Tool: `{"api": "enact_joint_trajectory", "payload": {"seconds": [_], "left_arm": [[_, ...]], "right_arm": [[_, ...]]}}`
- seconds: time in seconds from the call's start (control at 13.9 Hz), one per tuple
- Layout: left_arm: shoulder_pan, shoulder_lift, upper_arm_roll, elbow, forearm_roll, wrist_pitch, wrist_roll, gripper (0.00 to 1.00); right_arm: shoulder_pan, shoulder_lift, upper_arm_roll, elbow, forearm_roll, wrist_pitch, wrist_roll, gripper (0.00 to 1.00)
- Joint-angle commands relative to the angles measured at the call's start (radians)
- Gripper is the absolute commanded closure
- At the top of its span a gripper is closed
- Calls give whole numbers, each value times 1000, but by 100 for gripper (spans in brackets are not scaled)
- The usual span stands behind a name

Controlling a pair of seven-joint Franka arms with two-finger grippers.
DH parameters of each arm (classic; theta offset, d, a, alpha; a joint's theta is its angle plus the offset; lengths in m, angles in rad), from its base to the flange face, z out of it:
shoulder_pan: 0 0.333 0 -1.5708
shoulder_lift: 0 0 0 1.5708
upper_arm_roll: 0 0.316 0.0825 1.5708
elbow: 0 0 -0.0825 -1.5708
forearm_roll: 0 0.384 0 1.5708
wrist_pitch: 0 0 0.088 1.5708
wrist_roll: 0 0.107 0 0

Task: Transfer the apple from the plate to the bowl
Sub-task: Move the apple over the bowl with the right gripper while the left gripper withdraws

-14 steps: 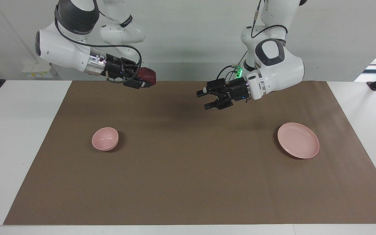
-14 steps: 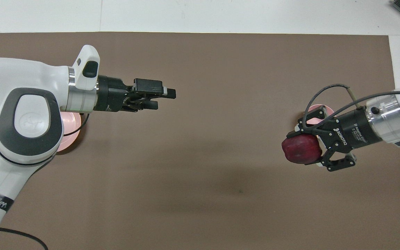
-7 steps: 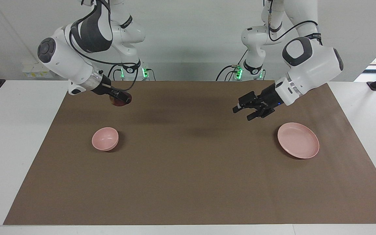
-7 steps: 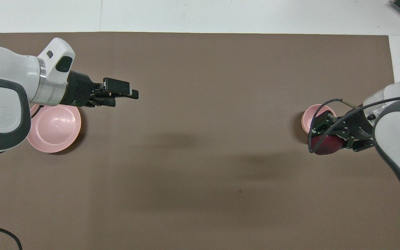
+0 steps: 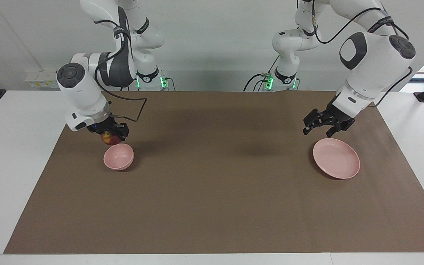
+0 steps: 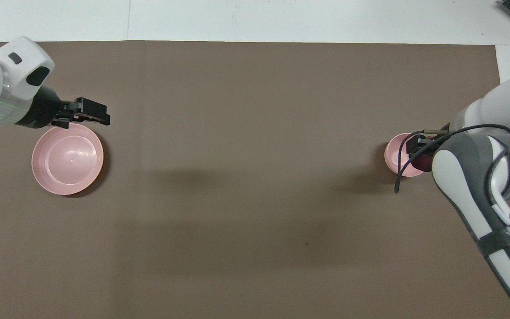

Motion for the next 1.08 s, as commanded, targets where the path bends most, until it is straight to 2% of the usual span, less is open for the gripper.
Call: {"api": "enact_joint_trajectory", "payload": {"seconds": [0.0, 0.14, 0.43, 0.65, 0.86, 0.94, 1.01], "left_arm": [[-5, -14, -8, 41, 155, -49, -17, 0], [3, -48, -4, 39, 163, -69, 6, 0], [18, -80, 9, 39, 152, -133, 26, 0], [-57, -112, 114, 39, 143, -175, 49, 0], [-170, -140, 281, 39, 85, -205, 124, 0], [-175, -150, 291, 39, 72, -213, 124, 0], [-175, -152, 291, 42, 72, -227, 124, 0]], "right_arm": [[-23, 41, 6, -25, -43, 101, -36, 100], [-25, 73, 6, -33, -43, 132, -32, 100], [-22, 79, 8, -83, -41, 167, -25, 100], [-23, 75, 8, -97, -41, 173, -27, 100], [-20, 87, 8, -100, -40, 175, -18, 100], [-20, 85, 8, -102, -40, 175, -18, 100], [-19, 88, 8, -102, -40, 173, -18, 88]]}}
